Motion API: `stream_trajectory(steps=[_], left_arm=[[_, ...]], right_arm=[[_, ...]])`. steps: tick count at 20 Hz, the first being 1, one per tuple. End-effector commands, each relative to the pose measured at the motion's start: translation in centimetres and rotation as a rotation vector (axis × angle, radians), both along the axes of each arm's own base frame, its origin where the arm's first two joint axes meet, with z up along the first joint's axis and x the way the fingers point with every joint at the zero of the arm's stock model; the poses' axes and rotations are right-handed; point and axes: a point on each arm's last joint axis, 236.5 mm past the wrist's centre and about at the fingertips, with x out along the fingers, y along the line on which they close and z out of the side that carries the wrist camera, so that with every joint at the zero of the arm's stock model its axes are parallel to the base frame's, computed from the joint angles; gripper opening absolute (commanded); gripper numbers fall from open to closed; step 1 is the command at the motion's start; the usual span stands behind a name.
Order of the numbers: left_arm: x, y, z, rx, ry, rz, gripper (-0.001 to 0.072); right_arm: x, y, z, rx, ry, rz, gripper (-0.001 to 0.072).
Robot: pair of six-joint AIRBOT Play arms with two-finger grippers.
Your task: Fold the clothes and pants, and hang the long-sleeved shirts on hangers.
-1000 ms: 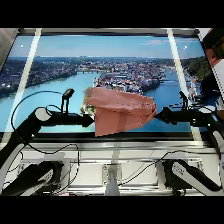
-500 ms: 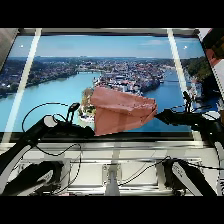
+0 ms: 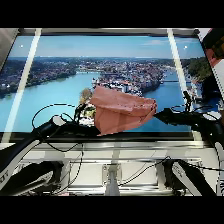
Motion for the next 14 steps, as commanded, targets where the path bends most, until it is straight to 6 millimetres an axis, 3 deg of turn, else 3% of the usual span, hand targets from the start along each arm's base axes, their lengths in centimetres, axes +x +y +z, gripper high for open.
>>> stream_trajectory(steps=[1,4,5,7,10,14], left_arm=[[1.0,-0.7,0.2,-0.034,-0.02,0.038,0.0303],[2.4,-0.8,0.5,-0.045,-0.042,0.091,0.0046],[2.6,-1.0,0.8,-0.05,-0.049,0.087,0.0011],[3.6,-1.9,2.8,-0.089,-0.098,0.04,0.0011],[7.3,-2.7,10.2,-0.193,-0.258,-0.004,0.001],[13.2,1.0,24.4,-0.262,-0.628,0.097,0.001]], right_arm=[[-0.3,0.6,0.5,0.031,0.002,0.02,0.002],[-0.8,1.2,1.0,0.05,-0.012,0.058,0.002],[-0.9,1.6,1.4,0.064,-0.029,0.083,0.002],[-1.0,2.4,2.8,0.098,-0.069,0.127,0.002],[-0.1,2.5,6.7,0.097,-0.151,0.204,0.002],[1.7,2.0,14.0,0.033,-0.318,0.29,0.002]])
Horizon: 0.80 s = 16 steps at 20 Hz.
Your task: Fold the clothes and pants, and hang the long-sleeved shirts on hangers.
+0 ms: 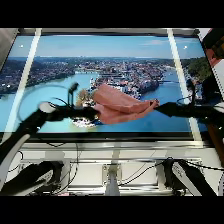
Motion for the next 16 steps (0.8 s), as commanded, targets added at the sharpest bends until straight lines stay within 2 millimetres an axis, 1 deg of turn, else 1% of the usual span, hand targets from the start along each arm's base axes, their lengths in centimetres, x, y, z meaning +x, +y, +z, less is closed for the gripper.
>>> stream_trajectory(steps=[1,2,3,5,6,7,8,9,11,12,14,16], left_arm=[[2.9,3.5,12.7,-0.057,-0.314,0.086,0.0009],[2.9,4.6,16.0,-0.062,-0.401,0.118,0.0009],[2.5,5.6,19.3,-0.066,-0.491,0.151,0.0009],[1.3,7.0,24.5,-0.078,-0.644,0.223,0.001],[0.5,7.7,26.6,-0.088,-0.712,0.263,0.0009],[-0.3,8.4,28.6,-0.098,-0.776,0.303,0.0009],[-1.4,9.0,30.5,-0.112,-0.839,0.337,0.0009],[-2.8,9.7,32.4,-0.125,-0.902,0.369,0.0009],[-5.5,10.6,35.4,-0.151,-1.007,0.414,0.001],[-7.3,10.8,36.7,-0.164,-1.056,0.423,0.001],[-10.8,10.9,38.6,-0.196,-1.127,0.422,0.0009],[-14.3,11.0,40.0,-0.273,-1.151,0.429,0.0009]], right_arm=[[0.6,0.2,6.4,-0.024,-0.13,0.075,0.0019],[0.9,0.2,8.4,-0.027,-0.165,0.075,0.002],[1.3,0.3,10.6,-0.023,-0.217,0.079,0.002],[1.4,1.3,15.6,0.018,-0.346,0.087,0.002],[1.0,2.0,18.3,0.049,-0.416,0.096,0.002],[0.3,2.6,20.5,0.068,-0.477,0.107,0.002],[-0.7,3.2,22.4,0.074,-0.535,0.117,0.002],[-1.7,3.7,23.9,0.065,-0.58,0.124,0.002],[-4.3,4.7,26.3,0.03,-0.663,0.131,0.002],[-5.9,5.3,27.3,0.016,-0.698,0.131,0.002],[-9.1,6.5,28.9,-0.001,-0.748,0.124,0.002],[-12.5,7.9,30.0,-0.008,-0.786,0.111,0.002]])
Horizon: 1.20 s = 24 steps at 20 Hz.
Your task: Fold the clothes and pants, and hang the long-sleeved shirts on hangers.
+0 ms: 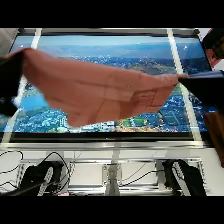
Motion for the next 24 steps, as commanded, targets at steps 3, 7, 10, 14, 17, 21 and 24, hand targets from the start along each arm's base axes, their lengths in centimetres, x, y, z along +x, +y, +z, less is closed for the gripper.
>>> stream_trajectory(steps=[3,7,10,14,17,21,24], left_arm=[[-7.9,0.7,3.7,-0.119,-0.126,-0.024,0.0009],[-1.8,-0.2,-4.3,-0.104,0.228,-0.041,0.0008],[4.6,-1.3,-13.4,-0.141,0.561,-0.077,0.0009],[11.6,-4.9,-25.1,-0.038,0.839,-0.133,0.0009],[17.9,-7.2,-30.4,-0.027,0.83,-0.038,0.001],[20.5,-11.5,-34.0,-0.092,0.92,-0.031,0.001],[19.6,-13.5,-34.2,-0.054,0.925,-0.085,0.0009]], right_arm=[[-7.5,2.8,4.2,0.035,-0.164,-0.076,0.0019],[-4.5,0.4,2.3,0.038,-0.076,-0.225,0.0018],[0.7,-2.8,-3.9,0.062,0.128,-0.323,0.0019],[7.5,-5.9,-16.4,0.259,0.466,-0.447,0.0019],[12.2,-8.8,-24.0,0.338,0.555,-0.655,0.0018],[16.5,-9.7,-27.8,0.312,0.585,-0.762,0.0018],[17.5,-10.1,-31.0,0.159,0.629,-0.751,0.0018]])
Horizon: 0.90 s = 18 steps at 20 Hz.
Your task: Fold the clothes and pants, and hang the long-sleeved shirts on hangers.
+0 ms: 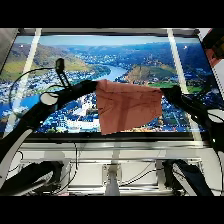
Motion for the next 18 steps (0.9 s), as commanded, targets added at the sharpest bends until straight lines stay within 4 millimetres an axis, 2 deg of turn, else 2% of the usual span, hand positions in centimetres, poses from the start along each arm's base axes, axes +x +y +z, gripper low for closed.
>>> stream_trajectory(steps=[1,3,6,9,11,12,16,18], left_arm=[[-0.6,-2.5,-1.4,0.0,0.035,-0.06,0.0008],[-2.6,-3.2,-1.5,-0.026,0.098,-0.144,0.0007],[-6.6,-2.4,-3.1,0.06,0.239,-0.243,0.0007],[-12.6,-0.5,-5.7,0.202,0.456,-0.347,0.0007],[-16.7,-0.5,-6.2,0.23,0.576,-0.464,0.0007],[-17.9,-0.6,-6.6,0.25,0.603,-0.501,0.0007],[-20.3,-1.2,-10.2,0.359,0.674,-0.542,0.0009],[-20.7,-1.9,-11.7,0.373,0.708,-0.549,0.0024]], right_arm=[[0.8,-0.6,-4.6,-0.142,0.113,0.07,0.0018],[-2.0,-0.2,-5.8,-0.21,0.228,0.231,0.0018],[-7.1,-2.2,-6.2,-0.339,0.415,0.415,0.0019],[-11.0,-4.2,-6.6,-0.415,0.568,0.503,0.0019],[-11.8,-5.4,-7.3,-0.463,0.612,0.512,0.0019],[-11.7,-5.5,-7.5,-0.465,0.615,0.51,0.0019],[-12.7,-5.4,-9.5,-0.438,0.682,0.532,0.0019],[-13.3,-5.4,-11.0,-0.426,0.715,0.533,0.0019]])
